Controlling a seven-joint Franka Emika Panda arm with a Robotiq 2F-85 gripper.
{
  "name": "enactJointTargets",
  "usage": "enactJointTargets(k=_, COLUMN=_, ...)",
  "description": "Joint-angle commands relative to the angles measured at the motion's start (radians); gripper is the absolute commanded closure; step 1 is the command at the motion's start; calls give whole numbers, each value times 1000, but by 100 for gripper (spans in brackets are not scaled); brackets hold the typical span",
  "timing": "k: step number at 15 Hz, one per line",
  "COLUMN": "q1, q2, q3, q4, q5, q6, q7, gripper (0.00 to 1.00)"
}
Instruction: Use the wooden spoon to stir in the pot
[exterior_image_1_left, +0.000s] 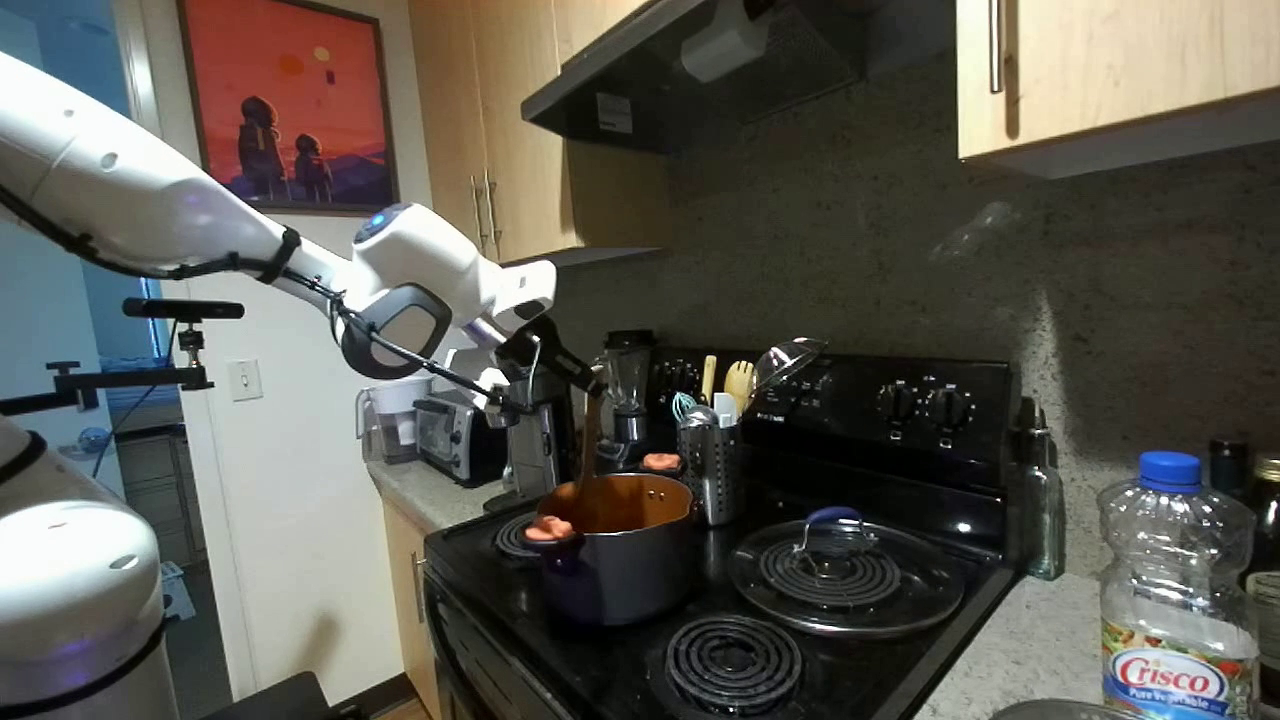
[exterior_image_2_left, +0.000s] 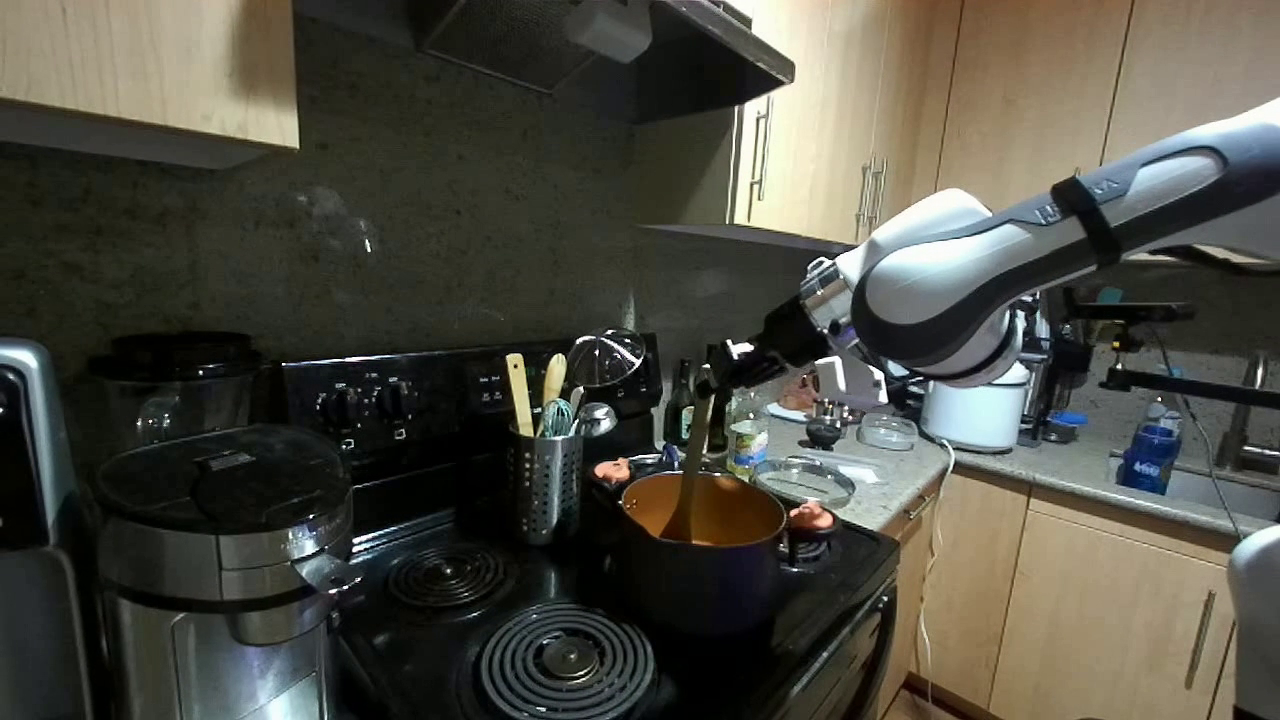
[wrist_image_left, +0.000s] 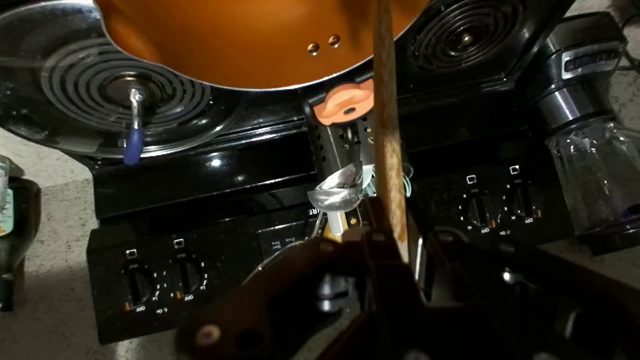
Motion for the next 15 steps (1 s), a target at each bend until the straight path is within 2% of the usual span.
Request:
enactJointTargets(k=1, q1=21, q2=107, q3=-7, q4=76, q5=18, q6=77, q7=24, gripper=94)
enactJointTargets(k=6, q1=7, q2=212, q3=-34, q4=177, q5=28, q6=98, q7=48, gripper=94)
enactJointTargets(k=10, q1=6, q2=267, q3=-87, q4=247, q5=50, q6=86, q7=60, gripper=94)
enactJointTargets(k=15, q1=14, q2=262, q3=-153, q4=249, q5=73, q6=73, q7=44, gripper=94)
